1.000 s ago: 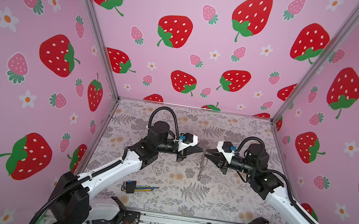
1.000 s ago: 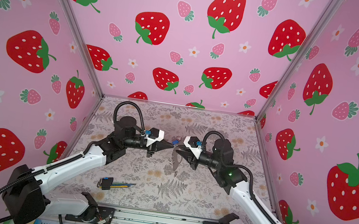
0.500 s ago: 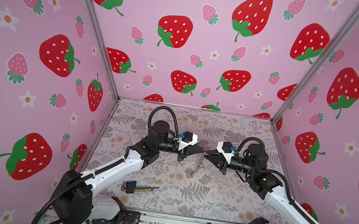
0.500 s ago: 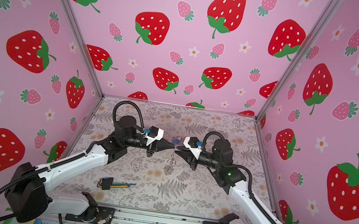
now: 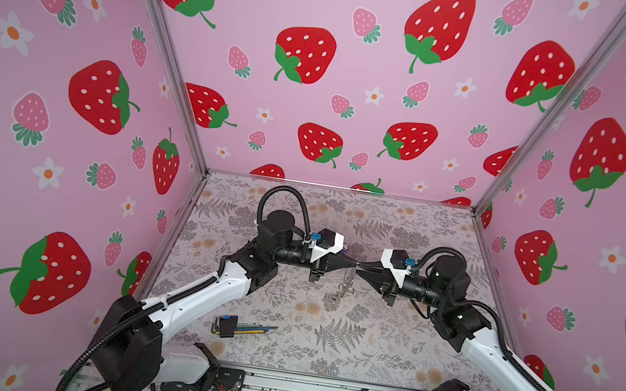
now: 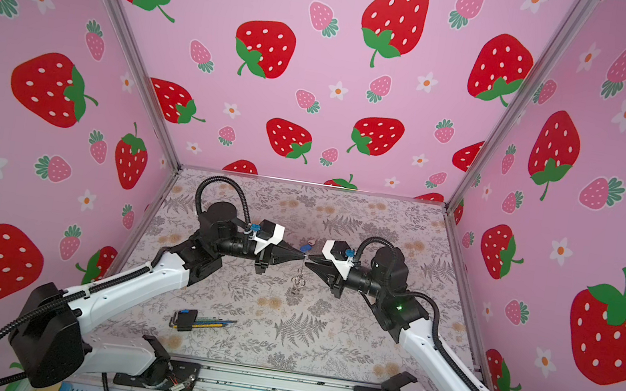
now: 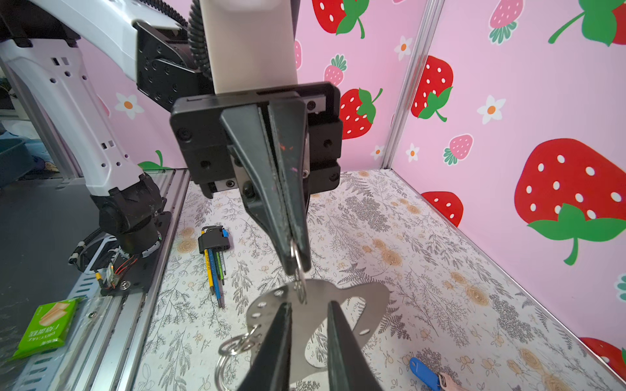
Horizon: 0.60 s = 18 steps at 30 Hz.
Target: Put the keys on the keyring
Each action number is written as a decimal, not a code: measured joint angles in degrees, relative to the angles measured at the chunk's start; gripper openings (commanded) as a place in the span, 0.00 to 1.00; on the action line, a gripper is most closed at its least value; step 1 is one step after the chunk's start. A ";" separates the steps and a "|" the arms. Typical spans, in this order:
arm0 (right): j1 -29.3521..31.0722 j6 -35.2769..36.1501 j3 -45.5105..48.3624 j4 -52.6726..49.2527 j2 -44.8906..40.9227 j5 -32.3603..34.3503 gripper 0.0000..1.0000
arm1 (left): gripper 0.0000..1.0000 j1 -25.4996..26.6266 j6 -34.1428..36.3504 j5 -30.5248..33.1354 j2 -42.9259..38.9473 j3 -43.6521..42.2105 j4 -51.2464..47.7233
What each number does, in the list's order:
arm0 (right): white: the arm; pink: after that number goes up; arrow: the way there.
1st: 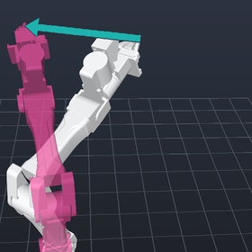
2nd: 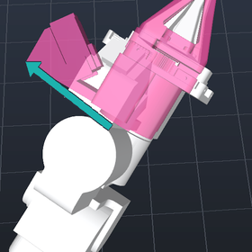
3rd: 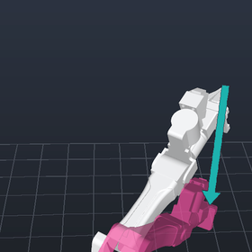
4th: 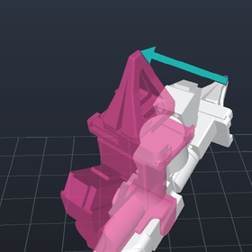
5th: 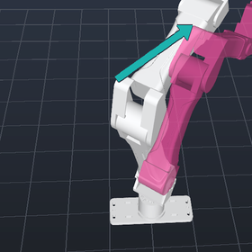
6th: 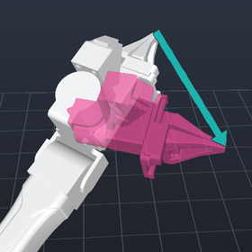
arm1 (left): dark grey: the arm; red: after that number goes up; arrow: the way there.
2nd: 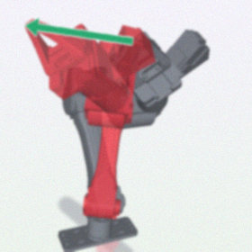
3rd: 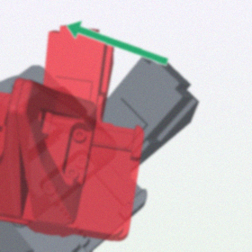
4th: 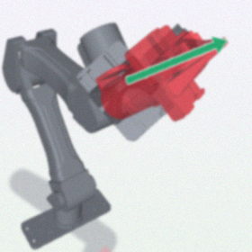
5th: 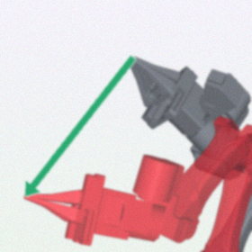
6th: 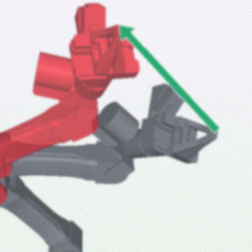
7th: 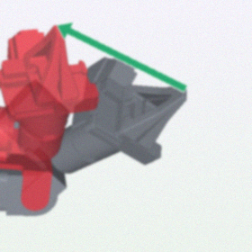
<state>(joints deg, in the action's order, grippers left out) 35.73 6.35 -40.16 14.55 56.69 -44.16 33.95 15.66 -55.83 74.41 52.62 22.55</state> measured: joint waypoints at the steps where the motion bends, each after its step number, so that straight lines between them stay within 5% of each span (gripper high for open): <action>1: 0.00 -0.24 0.00 0.37 -0.02 -0.04 0.21 | 0.00 0.00 -0.09 -0.15 0.00 0.00 0.00; 18: 0.00 -2.05 0.00 2.97 0.09 -1.97 0.09 | 0.00 0.00 -0.52 -0.79 0.31 0.00 0.07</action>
<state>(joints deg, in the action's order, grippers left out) 35.73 4.29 -40.16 17.52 56.77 -46.13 33.95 15.14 -56.62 74.72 52.62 22.61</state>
